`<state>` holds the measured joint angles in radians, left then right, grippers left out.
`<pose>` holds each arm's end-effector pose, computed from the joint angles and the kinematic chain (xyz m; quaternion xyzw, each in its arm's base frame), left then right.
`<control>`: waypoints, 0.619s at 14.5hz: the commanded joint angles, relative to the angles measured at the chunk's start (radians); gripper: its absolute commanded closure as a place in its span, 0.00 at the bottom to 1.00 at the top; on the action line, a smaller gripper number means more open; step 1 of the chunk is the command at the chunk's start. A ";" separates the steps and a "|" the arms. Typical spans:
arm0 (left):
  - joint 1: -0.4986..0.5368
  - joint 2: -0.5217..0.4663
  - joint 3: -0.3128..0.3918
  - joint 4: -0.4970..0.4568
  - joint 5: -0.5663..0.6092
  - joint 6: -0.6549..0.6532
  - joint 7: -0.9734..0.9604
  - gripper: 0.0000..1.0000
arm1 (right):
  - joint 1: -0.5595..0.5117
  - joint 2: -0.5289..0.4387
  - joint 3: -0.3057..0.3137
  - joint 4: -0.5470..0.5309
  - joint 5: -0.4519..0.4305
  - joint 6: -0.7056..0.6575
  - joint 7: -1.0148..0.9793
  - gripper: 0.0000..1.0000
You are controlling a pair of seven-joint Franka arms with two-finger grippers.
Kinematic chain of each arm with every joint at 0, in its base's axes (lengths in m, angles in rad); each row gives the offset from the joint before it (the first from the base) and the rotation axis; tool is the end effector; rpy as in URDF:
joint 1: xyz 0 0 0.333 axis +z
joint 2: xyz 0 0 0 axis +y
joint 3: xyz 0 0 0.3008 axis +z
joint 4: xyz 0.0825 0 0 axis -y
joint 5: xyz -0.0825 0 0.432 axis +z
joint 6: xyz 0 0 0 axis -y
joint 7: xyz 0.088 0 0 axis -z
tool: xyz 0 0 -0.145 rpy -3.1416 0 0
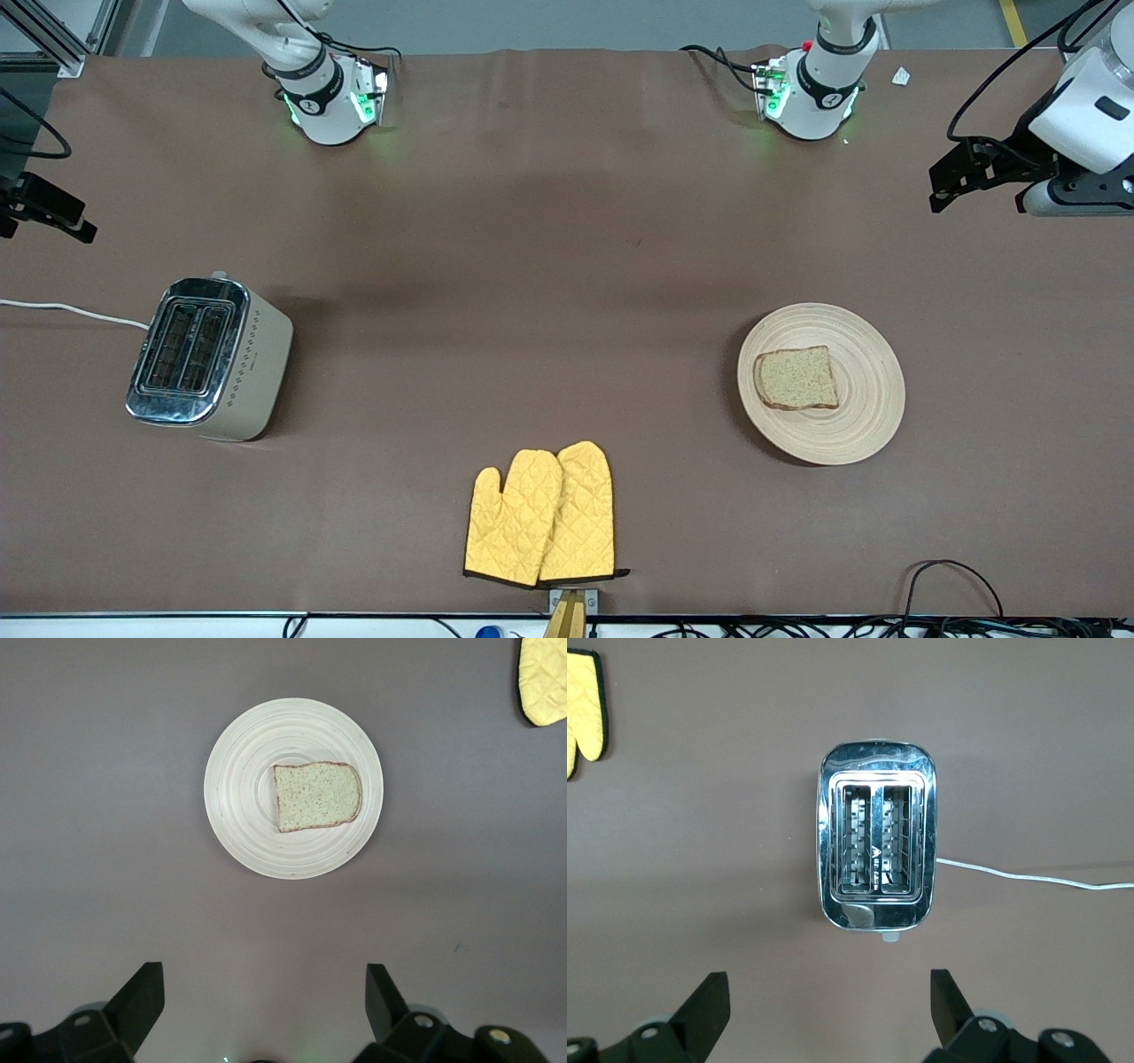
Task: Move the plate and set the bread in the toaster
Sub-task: 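Move the left gripper down toward the rim of the wooden plate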
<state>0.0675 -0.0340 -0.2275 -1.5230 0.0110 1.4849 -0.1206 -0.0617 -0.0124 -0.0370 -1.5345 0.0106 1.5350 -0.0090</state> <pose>0.5762 -0.0934 0.6081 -0.9998 0.0192 0.0012 0.0096 0.5933 -0.0573 0.5944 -0.9990 0.0446 -0.0067 0.0052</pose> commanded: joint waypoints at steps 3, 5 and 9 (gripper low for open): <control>0.005 0.032 0.016 0.035 -0.003 -0.022 0.021 0.00 | -0.015 -0.008 0.009 -0.015 0.002 0.005 -0.002 0.00; 0.006 0.069 0.053 0.055 -0.014 -0.022 0.042 0.00 | -0.017 -0.008 0.009 -0.015 0.002 0.005 -0.002 0.00; 0.142 0.173 0.076 0.057 -0.159 -0.011 0.156 0.00 | -0.017 -0.014 0.009 -0.033 0.002 0.005 -0.003 0.00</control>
<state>0.1370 0.0606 -0.1534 -1.5086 -0.0744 1.4854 -0.0215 -0.0621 -0.0112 -0.0378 -1.5421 0.0106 1.5350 -0.0091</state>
